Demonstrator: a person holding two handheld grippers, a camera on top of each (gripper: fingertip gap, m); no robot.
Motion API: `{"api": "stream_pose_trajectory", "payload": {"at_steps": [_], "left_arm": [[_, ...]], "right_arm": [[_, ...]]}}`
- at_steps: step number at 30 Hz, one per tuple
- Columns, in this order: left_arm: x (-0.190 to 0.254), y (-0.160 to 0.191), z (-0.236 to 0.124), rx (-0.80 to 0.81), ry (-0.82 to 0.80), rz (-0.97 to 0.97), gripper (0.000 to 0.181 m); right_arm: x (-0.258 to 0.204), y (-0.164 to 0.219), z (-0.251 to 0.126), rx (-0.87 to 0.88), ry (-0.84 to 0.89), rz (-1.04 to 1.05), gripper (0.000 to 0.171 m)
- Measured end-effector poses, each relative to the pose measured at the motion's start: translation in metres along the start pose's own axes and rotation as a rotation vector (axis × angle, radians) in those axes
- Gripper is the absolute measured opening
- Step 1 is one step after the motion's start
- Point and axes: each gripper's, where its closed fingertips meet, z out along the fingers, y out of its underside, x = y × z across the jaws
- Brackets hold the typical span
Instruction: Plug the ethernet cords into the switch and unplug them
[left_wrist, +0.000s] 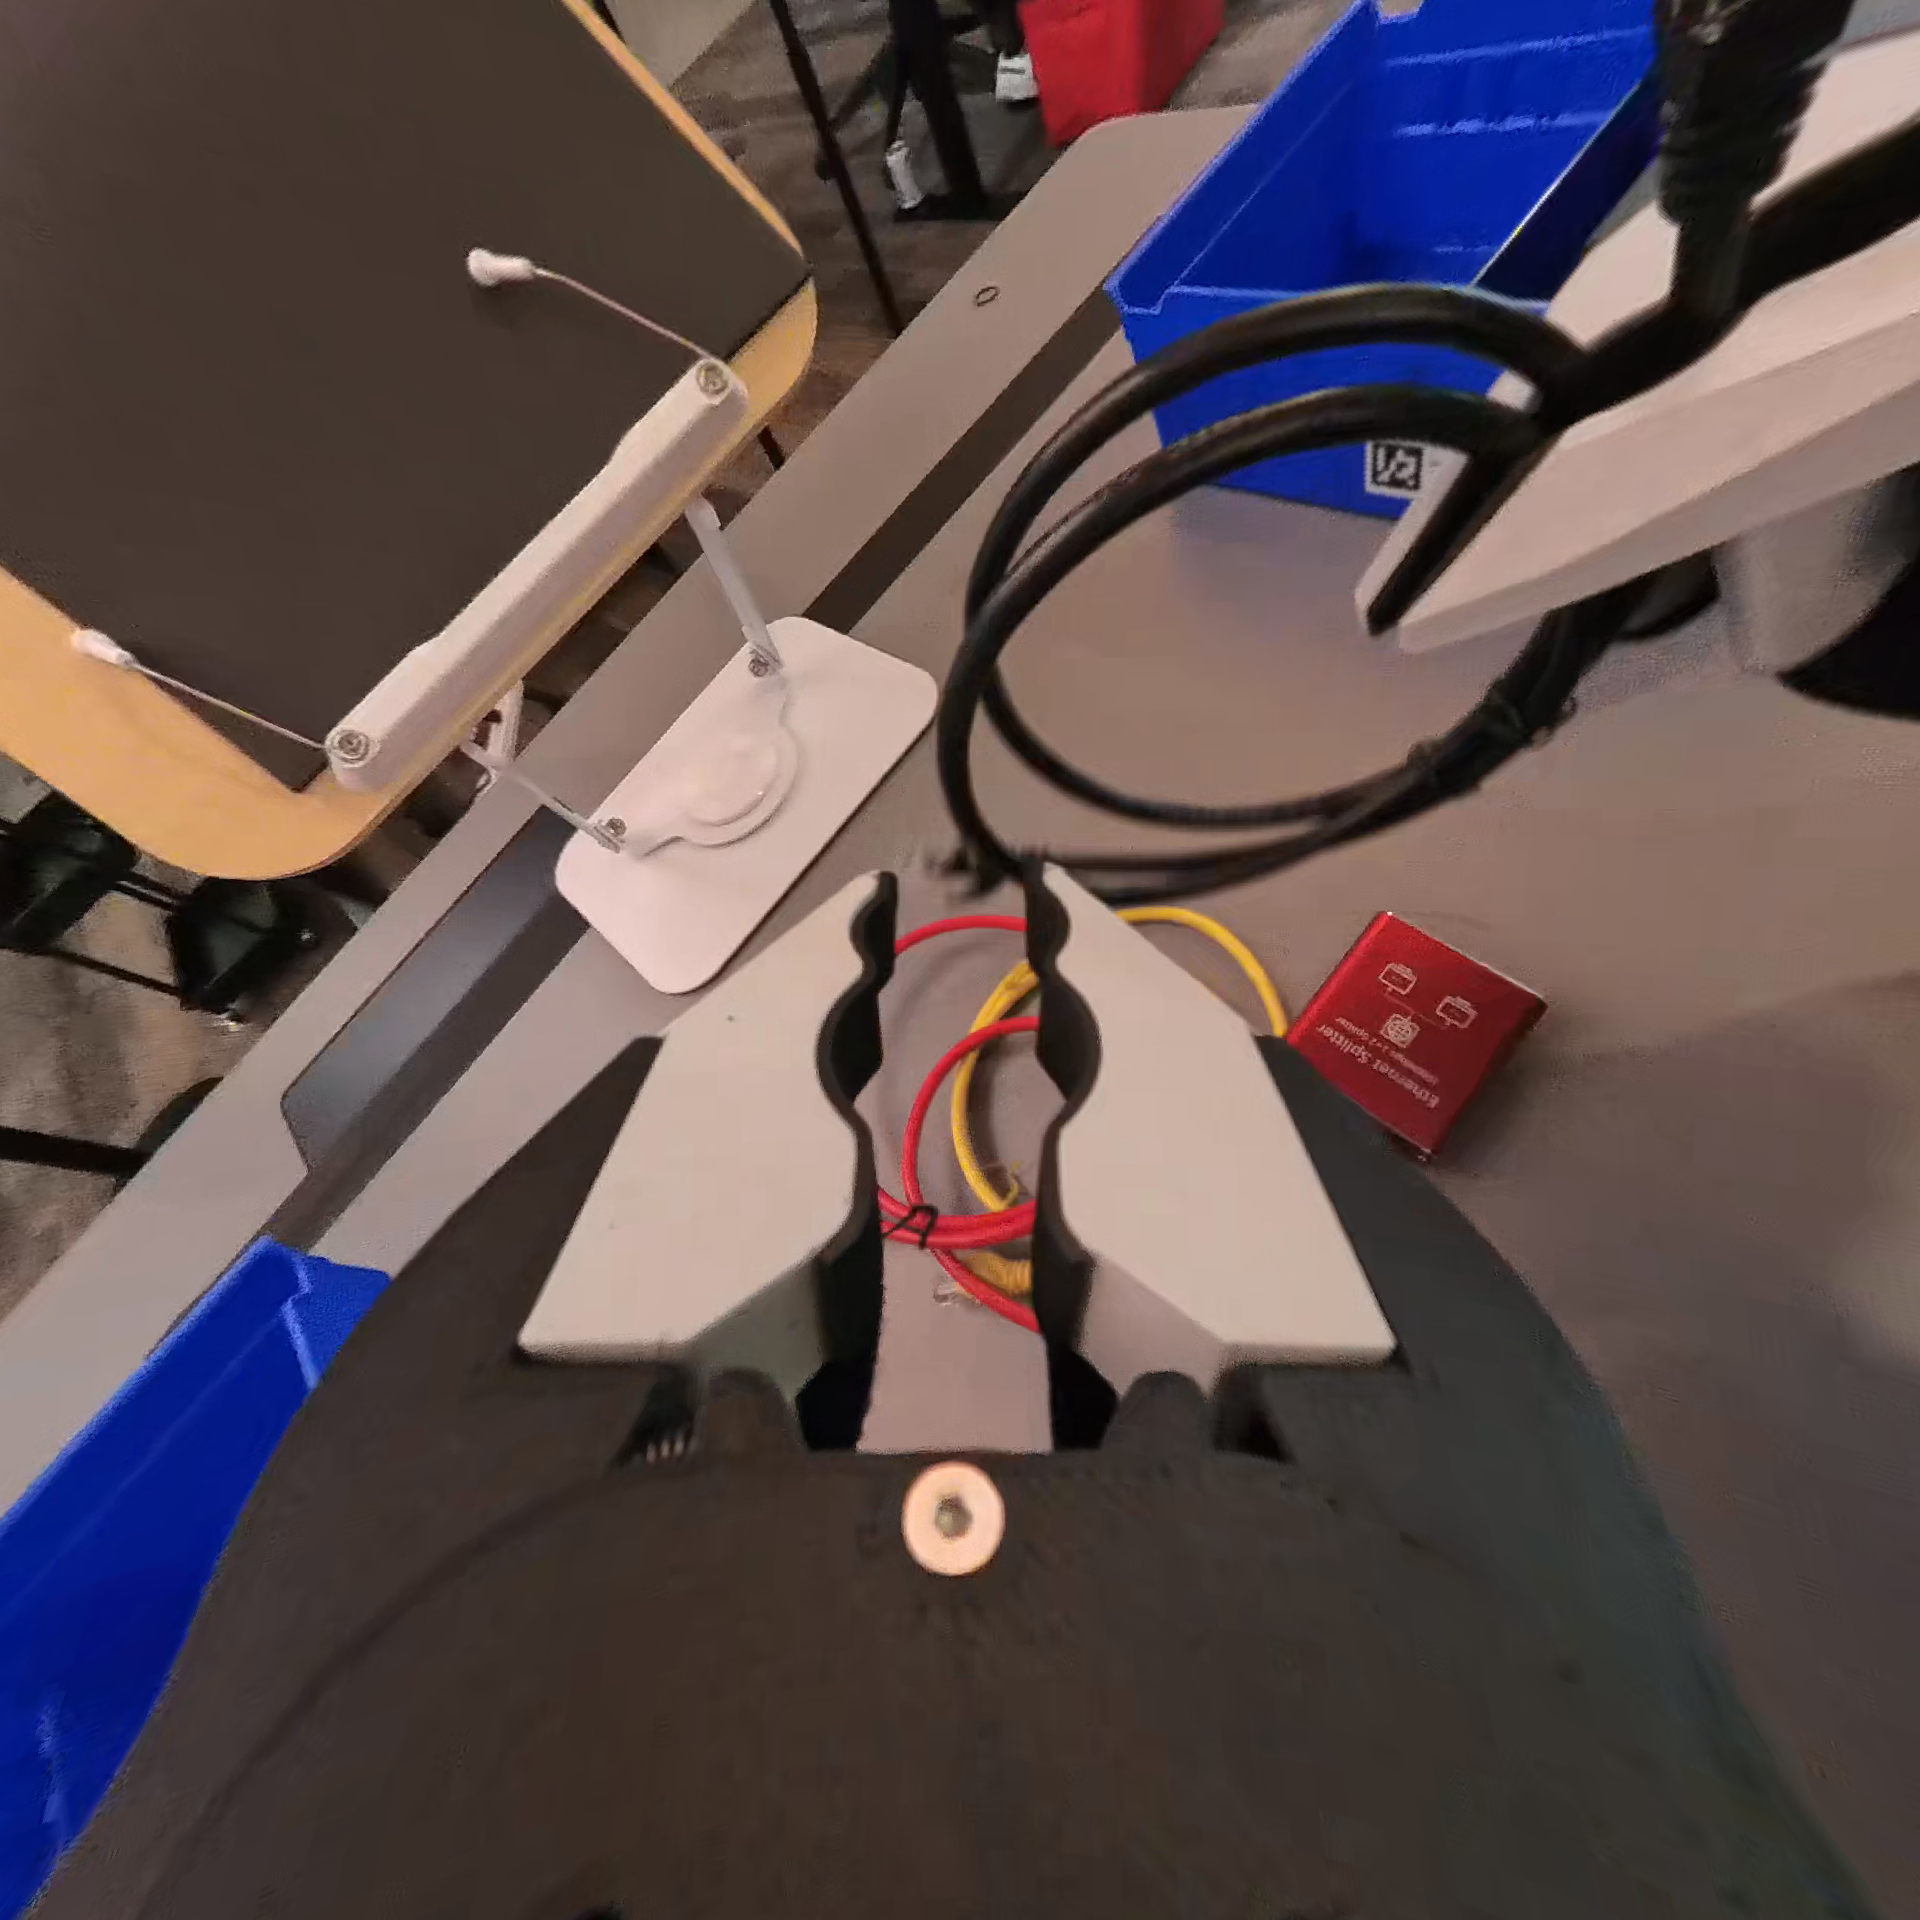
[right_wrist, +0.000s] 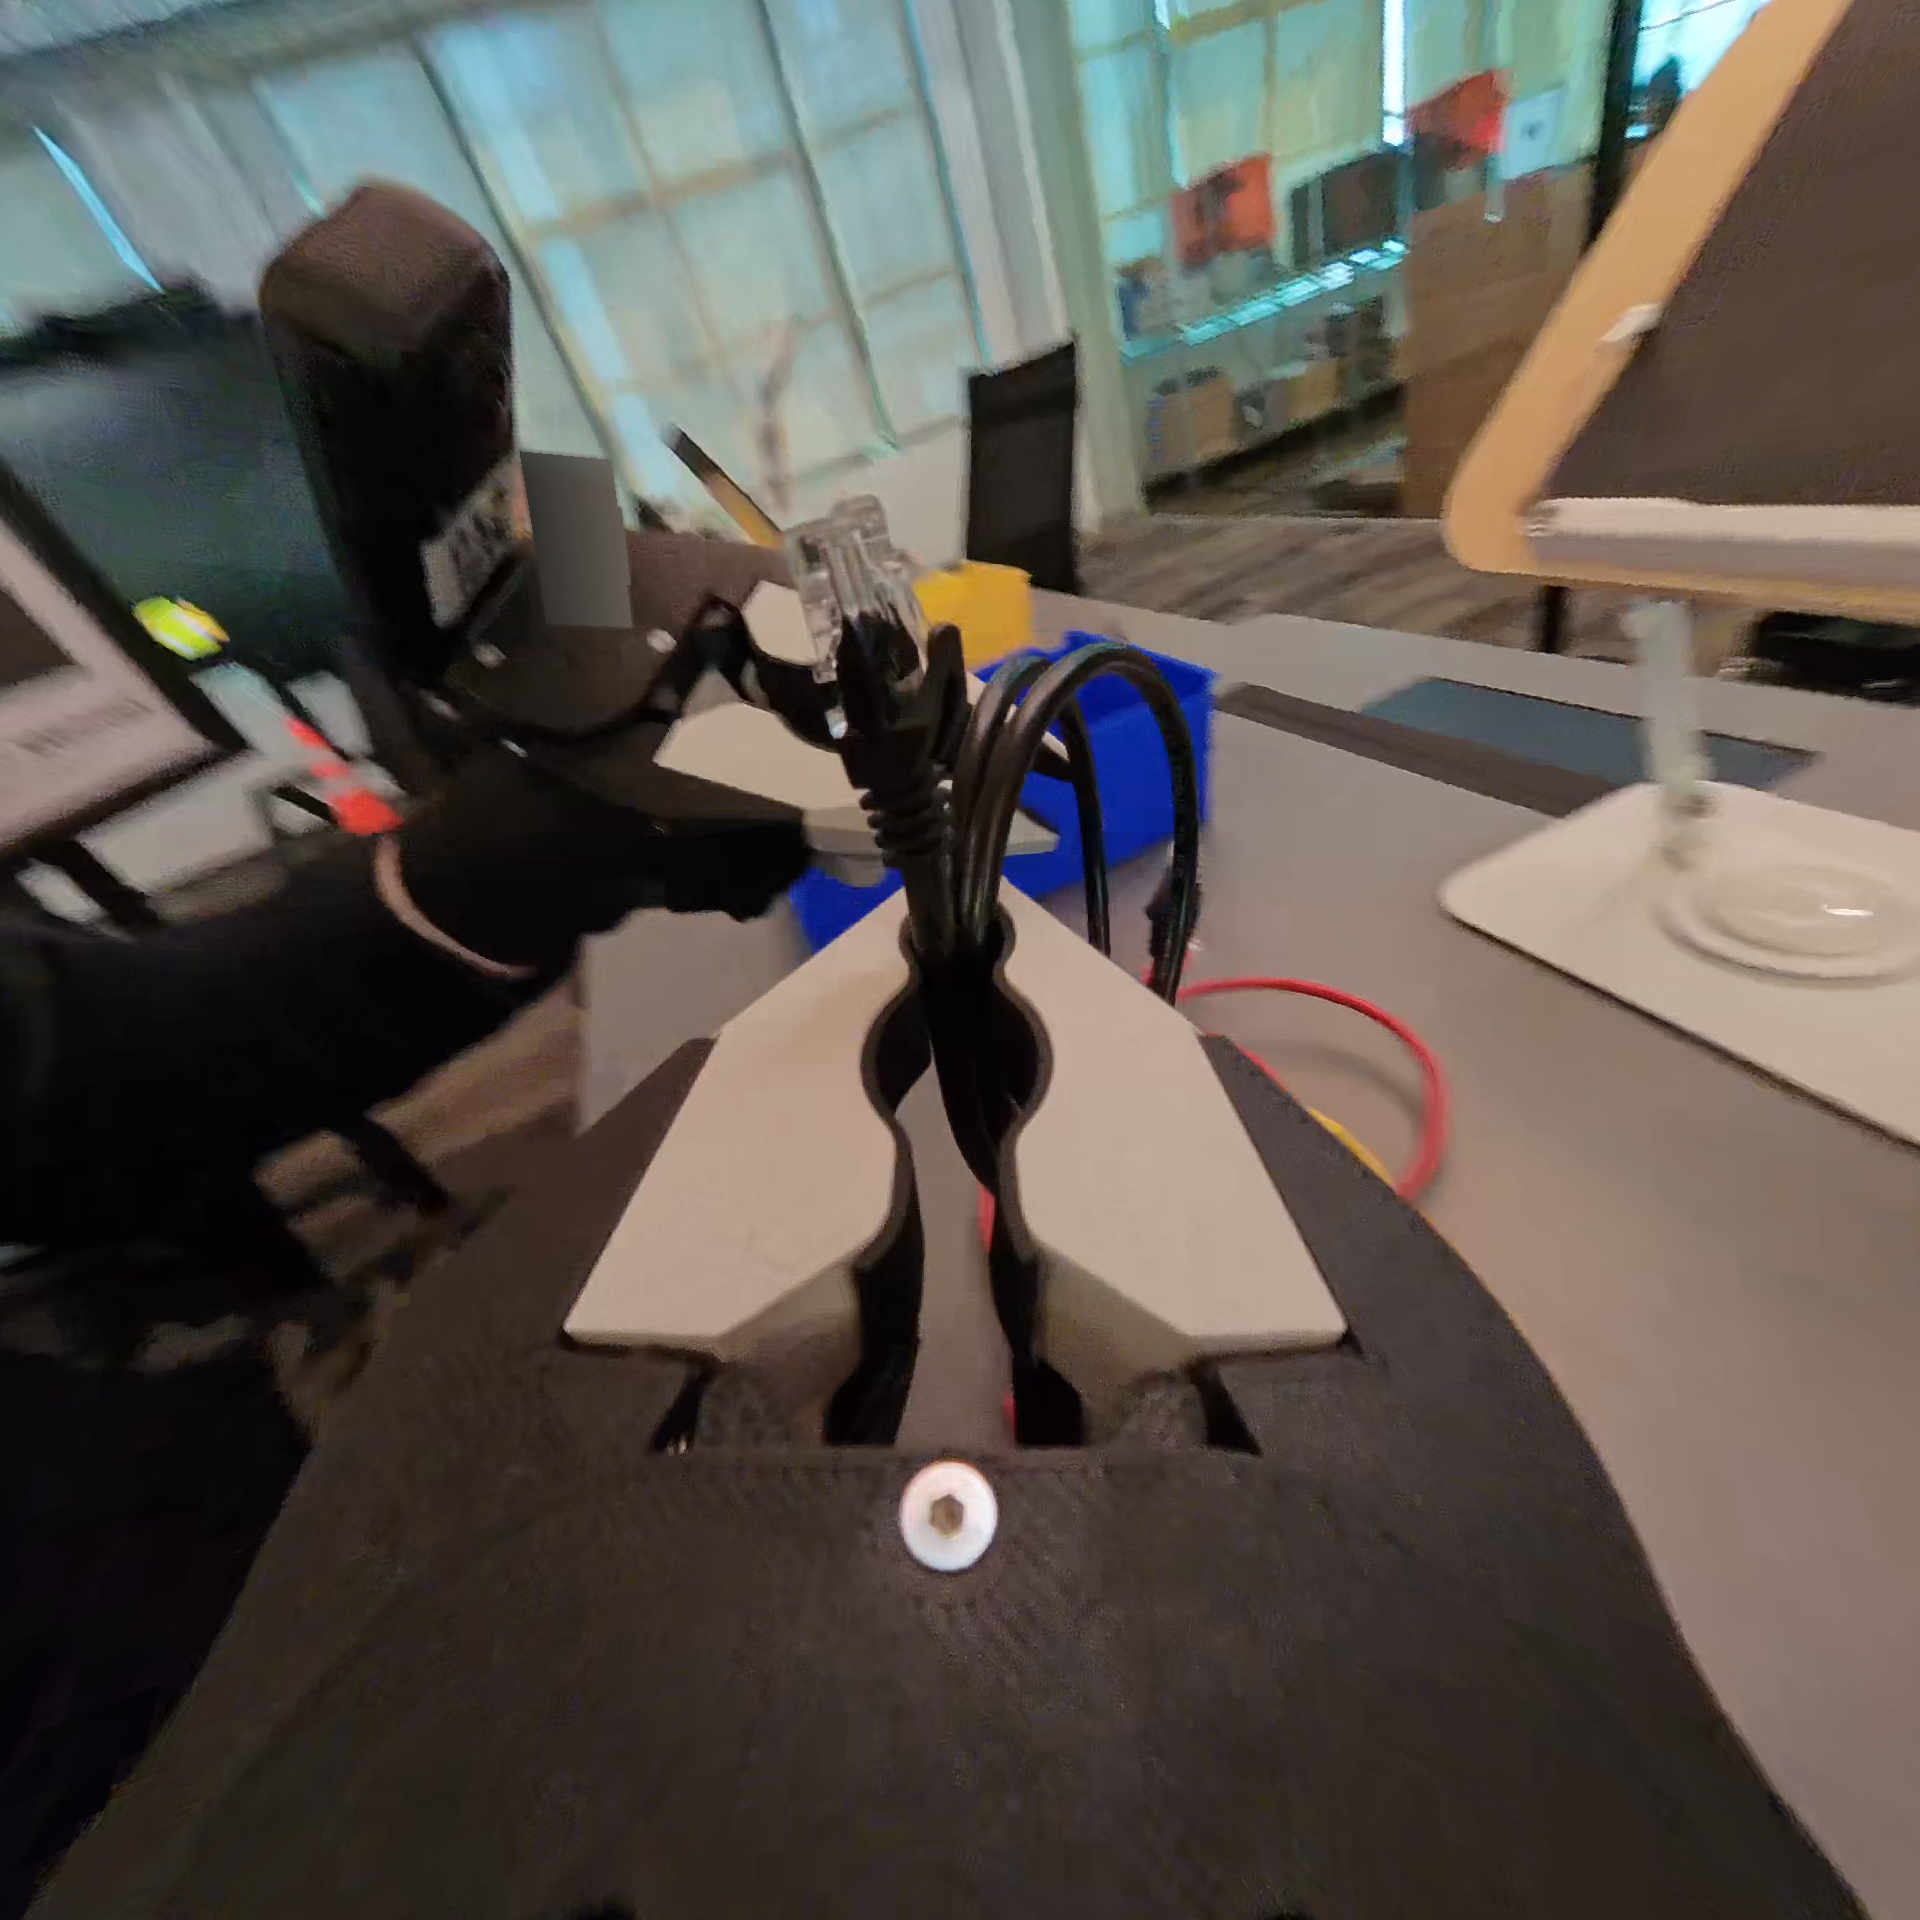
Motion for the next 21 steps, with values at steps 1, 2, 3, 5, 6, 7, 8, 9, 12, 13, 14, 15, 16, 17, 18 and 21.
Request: {"api": "stream_pose_trajectory", "payload": {"at_steps": [1, 2, 3, 5, 6, 7, 8, 9, 12, 13, 14, 15, 16, 17, 18, 21], "left_arm": [[-0.001, 0.000, 0.000, 0.004, 0.005, -0.010, 0.026], [-0.001, -0.002, -0.003, 0.015, 0.011, -0.025, 0.030], [0.001, -0.009, -0.007, 0.048, 0.027, -0.038, 0.031], [0.022, -0.031, -0.018, 0.145, 0.137, -0.049, 0.032], [0.032, -0.042, -0.023, 0.176, 0.173, -0.047, 0.035], [0.041, -0.052, -0.026, 0.209, 0.189, -0.034, 0.036], [0.049, -0.061, -0.028, 0.233, 0.201, -0.015, 0.037], [0.058, -0.066, -0.028, 0.242, 0.219, -0.002, 0.038], [0.080, -0.075, -0.022, 0.257, 0.271, -0.006, 0.037], [0.086, -0.076, -0.019, 0.256, 0.288, -0.009, 0.036], [0.092, -0.078, -0.018, 0.267, 0.301, -0.011, 0.034], [0.095, -0.081, -0.018, 0.281, 0.309, -0.018, 0.027], [0.097, -0.082, -0.017, 0.290, 0.310, -0.022, 0.019], [0.099, -0.082, -0.016, 0.289, 0.317, -0.021, 0.014], [0.101, -0.083, -0.016, 0.293, 0.324, -0.018, 0.014], [0.105, -0.086, -0.018, 0.313, 0.342, -0.025, 0.011]], "right_arm": [[0.009, 0.002, -0.005, -0.036, 0.068, -0.071, 0.001], [0.018, 0.004, -0.011, -0.076, 0.142, -0.148, 0.001], [0.027, 0.006, -0.017, -0.120, 0.207, -0.224, 0.000], [0.042, 0.010, -0.027, -0.215, 0.330, -0.392, 0.001], [0.049, 0.011, -0.031, -0.257, 0.392, -0.482, 0.001], [0.053, 0.012, -0.035, -0.296, 0.442, -0.562, 0.001], [0.057, 0.012, -0.038, -0.326, 0.489, -0.639, 0.001], [0.060, 0.011, -0.041, -0.351, 0.531, -0.711, 0.001], [0.057, 0.006, -0.045, -0.388, 0.594, -0.864, 0.000], [0.055, 0.005, -0.045, -0.398, 0.607, -0.906, 0.001], [0.054, 0.005, -0.046, -0.409, 0.622, -0.943, 0.001], [0.053, 0.004, -0.048, -0.418, 0.637, -0.978, 0.001], [0.052, 0.003, -0.049, -0.425, 0.650, -1.008, 0.002], [0.051, 0.002, -0.050, -0.430, 0.661, -1.033, 0.002], [0.050, 0.002, -0.051, -0.434, 0.672, -1.051, 0.002], [0.049, -0.001, -0.053, -0.411, 0.675, -1.054, 0.002]]}}
